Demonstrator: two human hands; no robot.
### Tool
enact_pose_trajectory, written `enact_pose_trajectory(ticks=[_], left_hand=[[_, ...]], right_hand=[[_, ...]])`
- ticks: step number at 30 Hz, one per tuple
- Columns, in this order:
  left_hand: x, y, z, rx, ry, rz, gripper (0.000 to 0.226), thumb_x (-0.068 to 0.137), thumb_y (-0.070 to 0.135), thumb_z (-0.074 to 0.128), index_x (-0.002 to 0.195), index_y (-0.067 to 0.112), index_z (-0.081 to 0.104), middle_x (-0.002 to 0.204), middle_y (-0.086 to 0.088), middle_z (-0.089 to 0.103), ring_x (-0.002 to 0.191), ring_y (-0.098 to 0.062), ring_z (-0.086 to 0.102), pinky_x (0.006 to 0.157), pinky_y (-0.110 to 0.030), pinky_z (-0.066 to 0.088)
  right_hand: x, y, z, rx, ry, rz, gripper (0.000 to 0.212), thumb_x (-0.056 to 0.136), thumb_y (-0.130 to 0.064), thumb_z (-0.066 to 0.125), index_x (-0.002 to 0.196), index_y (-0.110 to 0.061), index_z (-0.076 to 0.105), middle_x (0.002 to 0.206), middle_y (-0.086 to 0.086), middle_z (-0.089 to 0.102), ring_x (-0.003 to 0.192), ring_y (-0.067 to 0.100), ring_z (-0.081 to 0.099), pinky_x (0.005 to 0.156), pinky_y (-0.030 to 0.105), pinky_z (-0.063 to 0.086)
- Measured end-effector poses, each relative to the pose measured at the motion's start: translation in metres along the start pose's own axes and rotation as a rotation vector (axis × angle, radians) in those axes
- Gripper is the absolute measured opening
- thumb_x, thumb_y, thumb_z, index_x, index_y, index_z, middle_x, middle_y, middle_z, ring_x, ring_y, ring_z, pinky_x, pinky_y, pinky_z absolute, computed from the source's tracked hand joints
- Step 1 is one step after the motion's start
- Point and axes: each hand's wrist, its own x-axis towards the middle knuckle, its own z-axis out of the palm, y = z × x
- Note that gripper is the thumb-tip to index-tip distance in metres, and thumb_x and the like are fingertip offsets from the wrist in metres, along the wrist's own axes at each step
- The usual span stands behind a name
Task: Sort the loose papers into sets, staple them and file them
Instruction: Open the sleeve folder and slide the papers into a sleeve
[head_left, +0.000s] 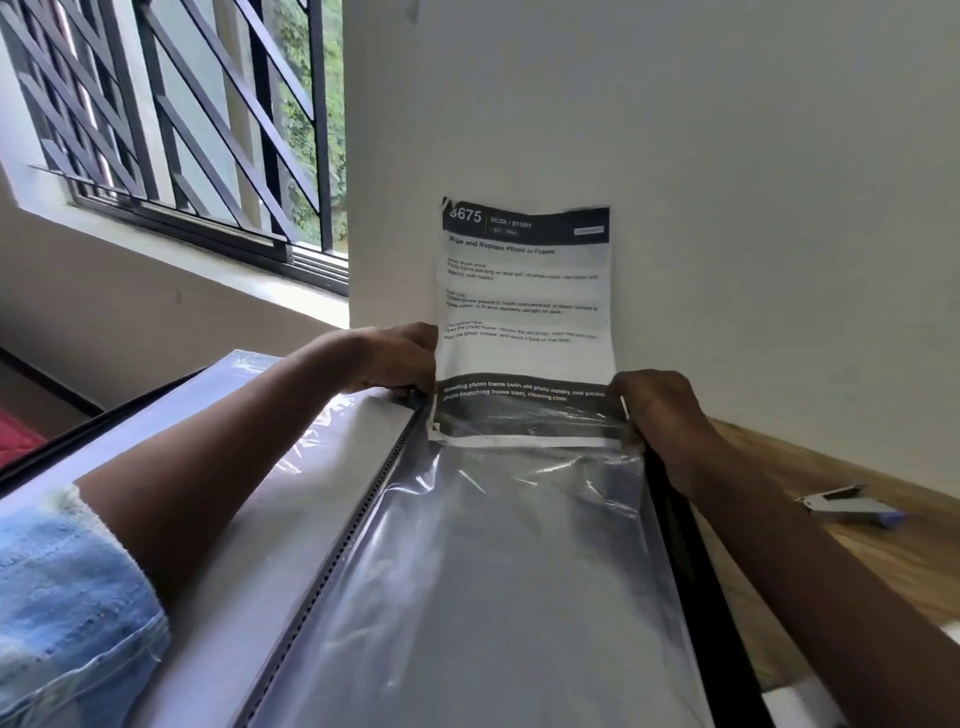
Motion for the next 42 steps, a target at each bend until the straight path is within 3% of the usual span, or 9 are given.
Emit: enact_pose_trajectory(ticks=[4,7,11,19,24,29,32,38,42], left_hand=[[0.000,0.010,0.010,0.447,0.327,0.031,0.087,0.088,0.010,0.071,0.156,0.017,0.018,0.145,-0.019,0.048,0.118,-0.038,0.060,0.095,-0.044,0.055],[-0.007,0.038,0.025,0.589,0.581,0.488,0.090,0.084,0.007,0.065,0.159,0.030,0.021,0.157,-0.006,0.032,0.121,-0.035,0.059,0.098,-0.046,0.052],[0.009,0.104,0.044,0.768,0.269,0.777,0.087,0.082,-0.004,0.052,0.155,0.038,0.032,0.166,0.008,0.025,0.139,-0.018,0.047,0.092,-0.033,0.050],[0.037,0.193,0.082,1.108,-0.340,0.309,0.033,0.082,0.001,0.054,0.093,0.031,0.053,0.092,-0.008,0.076,0.085,-0.022,0.076,0.075,-0.040,0.062],[0.040,0.190,0.069,0.993,-0.468,0.181,0.030,0.094,0.001,0.060,0.092,0.028,0.072,0.089,-0.003,0.074,0.076,-0.013,0.072,0.068,-0.029,0.058],[0.043,0.175,0.070,0.879,-0.485,0.215,0.012,0.099,0.007,0.063,0.100,0.014,0.072,0.090,-0.005,0.072,0.084,-0.014,0.073,0.068,-0.026,0.058],[0.044,0.171,0.062,0.827,-0.450,0.237,0.012,0.098,0.004,0.063,0.099,0.011,0.073,0.091,-0.009,0.071,0.082,-0.013,0.070,0.067,-0.023,0.058],[0.037,0.165,0.055,0.763,-0.373,0.293,0.025,0.093,-0.007,0.058,0.105,0.006,0.075,0.075,0.001,0.069,0.066,-0.004,0.065,0.063,-0.019,0.054],[0.028,0.169,0.062,0.818,-0.347,0.339,0.046,0.086,-0.015,0.055,0.118,0.014,0.071,0.087,0.000,0.068,0.071,-0.011,0.065,0.060,-0.019,0.052]], right_hand=[[0.003,0.004,-0.010,0.147,-0.034,-0.062,0.009,0.089,0.001,0.066,0.087,-0.002,0.075,0.069,0.005,0.071,0.051,0.019,0.061,0.055,0.031,0.052],[0.004,0.009,-0.008,0.076,-0.041,-0.165,0.012,0.090,-0.007,0.072,0.098,-0.013,0.078,0.084,0.001,0.079,0.076,0.020,0.075,0.070,0.032,0.062],[0.004,0.011,-0.006,0.053,-0.040,-0.267,0.013,0.087,-0.017,0.076,0.100,-0.016,0.079,0.088,0.000,0.079,0.084,0.021,0.076,0.083,0.044,0.063],[-0.003,0.010,-0.004,0.137,0.128,-0.444,0.017,0.100,-0.037,0.062,0.089,-0.024,0.064,0.074,-0.007,0.066,0.062,0.001,0.059,0.058,0.020,0.044],[-0.002,0.009,-0.003,0.392,0.138,-0.459,0.039,0.094,-0.068,0.048,0.090,-0.029,0.050,0.070,-0.005,0.056,0.061,0.024,0.056,0.061,0.048,0.050],[-0.008,0.006,-0.008,0.294,0.210,-0.683,0.032,0.103,-0.045,0.051,0.088,-0.017,0.051,0.066,-0.010,0.057,0.060,0.009,0.054,0.058,0.031,0.047],[0.002,0.001,-0.014,0.169,0.252,-0.462,0.034,0.102,-0.049,0.054,0.086,-0.020,0.059,0.084,-0.002,0.064,0.077,0.013,0.062,0.074,0.034,0.051],[-0.025,-0.003,-0.047,0.025,-0.319,-0.133,0.026,0.094,-0.031,0.072,0.097,-0.005,0.073,0.075,0.009,0.075,0.060,0.016,0.065,0.063,0.034,0.058],[-0.046,0.010,-0.042,0.076,-0.315,-0.137,0.013,0.090,-0.011,0.074,0.102,-0.010,0.076,0.086,0.011,0.078,0.064,0.013,0.062,0.063,0.028,0.051]])
